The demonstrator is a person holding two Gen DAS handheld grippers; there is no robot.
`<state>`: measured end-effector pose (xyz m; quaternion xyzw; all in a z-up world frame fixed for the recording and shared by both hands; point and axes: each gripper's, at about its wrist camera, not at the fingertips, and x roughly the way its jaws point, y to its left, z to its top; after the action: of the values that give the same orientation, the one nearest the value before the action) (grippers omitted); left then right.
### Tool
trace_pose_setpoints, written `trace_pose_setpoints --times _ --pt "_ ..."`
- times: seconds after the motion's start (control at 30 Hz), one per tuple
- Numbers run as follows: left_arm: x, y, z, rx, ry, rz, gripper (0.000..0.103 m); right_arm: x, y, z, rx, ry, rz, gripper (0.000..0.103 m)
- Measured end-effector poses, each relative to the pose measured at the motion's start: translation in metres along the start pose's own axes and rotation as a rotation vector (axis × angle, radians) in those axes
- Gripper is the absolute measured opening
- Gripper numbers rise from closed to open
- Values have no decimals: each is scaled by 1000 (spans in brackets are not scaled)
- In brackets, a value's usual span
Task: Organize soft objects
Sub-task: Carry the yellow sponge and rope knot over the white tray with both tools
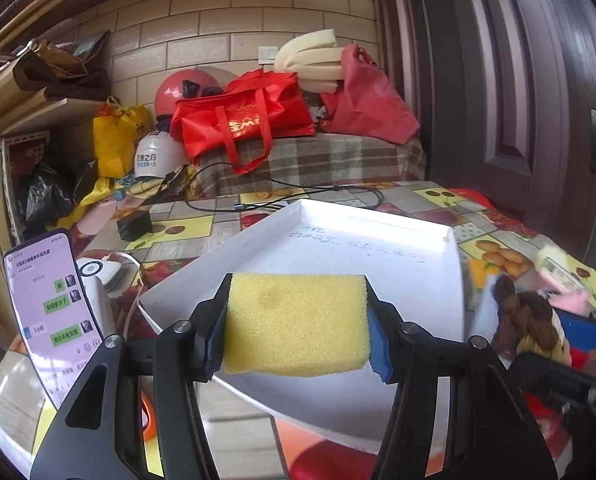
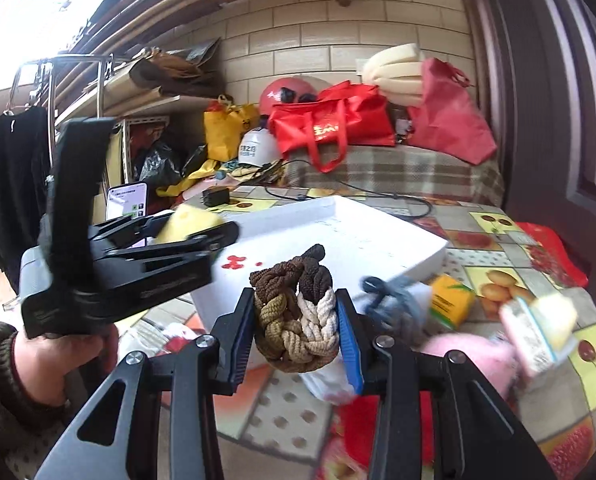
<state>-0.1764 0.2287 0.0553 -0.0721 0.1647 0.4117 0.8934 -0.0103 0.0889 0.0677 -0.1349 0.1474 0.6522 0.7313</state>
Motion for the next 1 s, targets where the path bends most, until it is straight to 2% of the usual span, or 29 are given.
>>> trace_pose_setpoints --times 0.23,0.5,0.77,0.87,0.97,1.0 --pt "28 15 8 -50 32 45 57 34 3 12 48 17 -24 38" --pt "48 14 15 -36 51 64 57 66 -12 25 131 25 -80 38" --pt "73 19 19 -59 134 57 57 96 -18 34 162 80 -94 39" --pt "81 21 18 -66 175 58 57 102 -14 36 147 89 -107 41" --pt "79 22 18 -77 170 76 58 102 -14 36 147 87 -113 44" --pt "77 23 18 -79 161 89 59 100 -15 36 151 80 -121 49"
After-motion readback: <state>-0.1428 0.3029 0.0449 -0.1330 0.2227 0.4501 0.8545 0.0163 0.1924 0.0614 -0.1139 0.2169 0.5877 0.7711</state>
